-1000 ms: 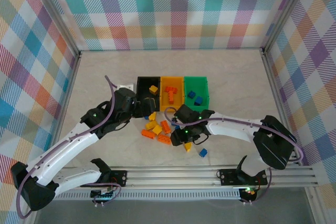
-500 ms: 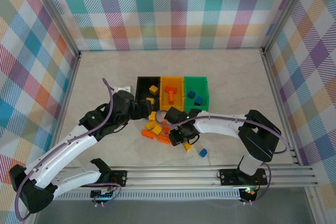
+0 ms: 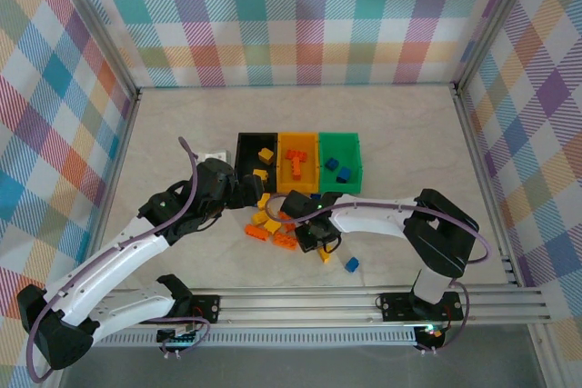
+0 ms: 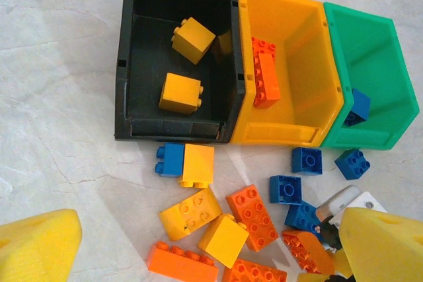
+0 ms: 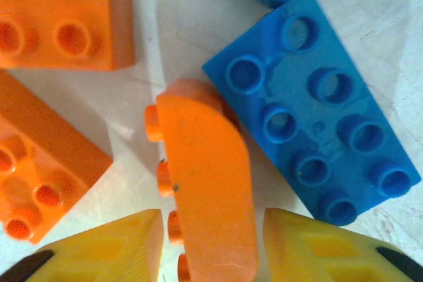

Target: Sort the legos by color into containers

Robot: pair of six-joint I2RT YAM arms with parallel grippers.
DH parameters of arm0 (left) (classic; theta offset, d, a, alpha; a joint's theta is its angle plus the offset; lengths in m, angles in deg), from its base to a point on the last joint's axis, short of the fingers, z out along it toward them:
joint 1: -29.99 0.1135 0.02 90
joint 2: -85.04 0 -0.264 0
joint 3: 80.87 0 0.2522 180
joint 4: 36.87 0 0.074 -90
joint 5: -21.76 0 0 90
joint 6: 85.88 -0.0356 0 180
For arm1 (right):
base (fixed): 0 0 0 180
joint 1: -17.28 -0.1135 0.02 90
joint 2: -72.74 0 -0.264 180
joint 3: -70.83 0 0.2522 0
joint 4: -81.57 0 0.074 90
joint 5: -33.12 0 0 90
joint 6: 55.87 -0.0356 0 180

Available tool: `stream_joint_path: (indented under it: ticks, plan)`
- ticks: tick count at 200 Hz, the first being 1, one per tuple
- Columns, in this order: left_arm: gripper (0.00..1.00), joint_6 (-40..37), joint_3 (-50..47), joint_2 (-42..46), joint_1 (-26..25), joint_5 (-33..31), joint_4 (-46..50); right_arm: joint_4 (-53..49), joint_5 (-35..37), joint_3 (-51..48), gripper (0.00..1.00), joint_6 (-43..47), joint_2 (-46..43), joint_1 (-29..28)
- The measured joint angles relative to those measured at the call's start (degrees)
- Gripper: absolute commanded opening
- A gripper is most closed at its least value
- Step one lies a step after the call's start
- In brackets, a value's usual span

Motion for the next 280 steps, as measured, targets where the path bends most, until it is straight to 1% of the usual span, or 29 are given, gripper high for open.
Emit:
stream_joint_path:
  ticks: [19,66,84,111,125,139,163,197,220,230,235,249,258,271,280]
  plan:
    - [1.0,0.0,0.0,0.0,0.0,0.0,0.0,0.3,0.7,0.4,0.32,-0.1,0.8,0.0]
    - [1.0,0.2,-0.1,0.4,0.0,0.0,0.0,1.0,0.7,0.4,0.18,-0.2,0.8,0.0]
    - [1.0,0.4,-0.2,0.9,0.0,0.0,0.1,1.6,0.1,-0.8,0.15,-0.2,-1.0,0.0]
    - [1.0,0.4,-1.6,2.2,0.0,-0.5,0.4,0.6,-0.4,-2.4,0.15,-0.1,-8.9,0.2]
    - [1.0,0.4,-2.7,3.2,0.0,-0.6,0.5,-0.1,-0.9,-1.1,0.15,0.4,-12.9,1.3]
    - [1.0,0.4,-3.8,4.2,0.0,-0.6,0.7,-0.4,-2.1,2.1,0.15,1.5,-14.0,3.9]
    - [1.0,0.5,-5.5,5.2,0.0,-0.4,1.1,0.3,-4.9,10.3,0.15,3.1,-10.6,10.1]
    - [1.0,1.2,-7.7,5.6,0.0,0.8,1.3,2.4,-8.0,22.3,0.16,4.6,0.5,16.4]
    - [1.0,1.5,-9.4,6.3,0.0,2.1,1.3,2.4,-8.5,28.7,0.2,4.6,7.8,18.6]
    - [1.0,1.6,-9.9,6.3,0.0,2.6,1.2,2.0,-8.4,30.8,0.24,4.6,10.4,19.3]
    - [0.99,1.5,-10.2,6.3,0.0,2.9,1.3,1.9,-8.4,31.8,0.28,4.6,11.5,19.6]
    - [0.99,1.6,-10.9,5.9,0.0,4.0,1.2,1.2,-8.4,34.1,0.44,4.7,14.0,20.3]
    - [0.99,1.6,-11.3,5.5,0.0,4.7,1.2,1.1,-8.4,35.1,0.51,4.6,14.9,20.7]
    - [0.99,1.5,-11.6,4.7,0.0,5.8,1.1,1.0,-8.4,35.8,0.6,4.6,15.2,21.0]
    - [0.98,1.5,-11.8,3.9,0.0,6.6,0.8,1.2,-8.4,36.1,0.63,4.3,15.1,21.1]
